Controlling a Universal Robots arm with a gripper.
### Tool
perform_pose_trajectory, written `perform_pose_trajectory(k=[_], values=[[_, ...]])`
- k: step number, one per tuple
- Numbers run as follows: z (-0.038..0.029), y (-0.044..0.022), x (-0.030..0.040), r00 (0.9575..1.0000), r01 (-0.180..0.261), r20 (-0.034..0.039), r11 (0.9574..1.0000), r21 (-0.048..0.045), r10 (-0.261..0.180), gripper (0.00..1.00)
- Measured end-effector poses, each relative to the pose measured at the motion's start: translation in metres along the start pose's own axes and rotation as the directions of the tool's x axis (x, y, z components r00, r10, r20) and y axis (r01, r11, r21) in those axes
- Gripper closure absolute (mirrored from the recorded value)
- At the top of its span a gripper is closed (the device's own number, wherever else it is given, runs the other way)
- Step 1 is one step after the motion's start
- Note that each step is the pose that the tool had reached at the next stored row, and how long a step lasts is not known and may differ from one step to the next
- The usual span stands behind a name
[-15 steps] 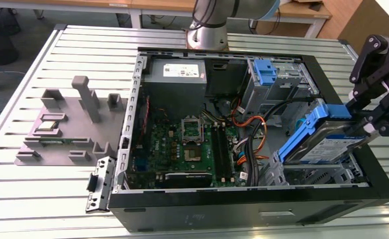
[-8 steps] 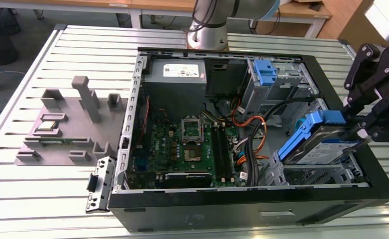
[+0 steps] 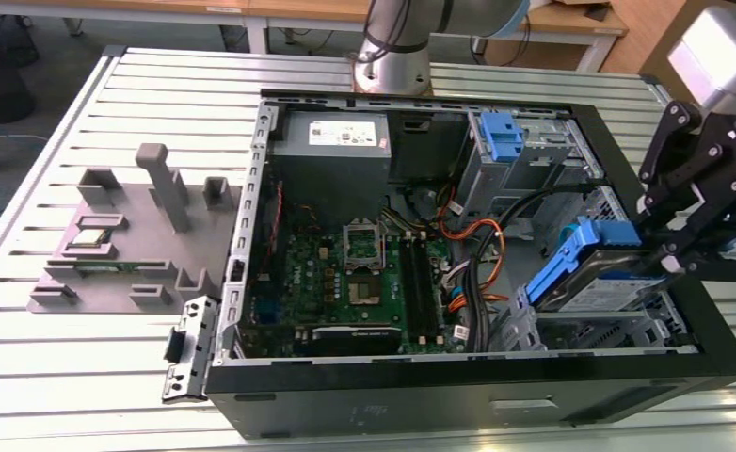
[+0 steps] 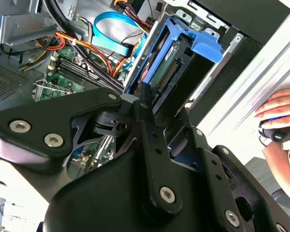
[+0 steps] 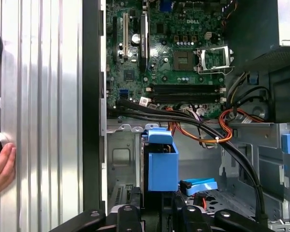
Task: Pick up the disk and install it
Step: 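Insert the disk into the insertion slot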
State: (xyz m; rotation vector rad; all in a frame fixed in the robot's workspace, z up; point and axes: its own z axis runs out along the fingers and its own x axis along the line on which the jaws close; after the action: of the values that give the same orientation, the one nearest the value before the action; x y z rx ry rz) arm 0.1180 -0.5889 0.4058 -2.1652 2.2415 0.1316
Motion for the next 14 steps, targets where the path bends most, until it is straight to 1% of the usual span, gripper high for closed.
perform_pose_trajectory(k=[9,14], values=[[0.0161,-0.0005,0.0012,1.0,0.0,-0.0002,1.0,0.0,0.0,0.65],[0.0171,-0.0005,0.0013,1.0,0.0,-0.0002,1.0,0.0,0.0,0.65]])
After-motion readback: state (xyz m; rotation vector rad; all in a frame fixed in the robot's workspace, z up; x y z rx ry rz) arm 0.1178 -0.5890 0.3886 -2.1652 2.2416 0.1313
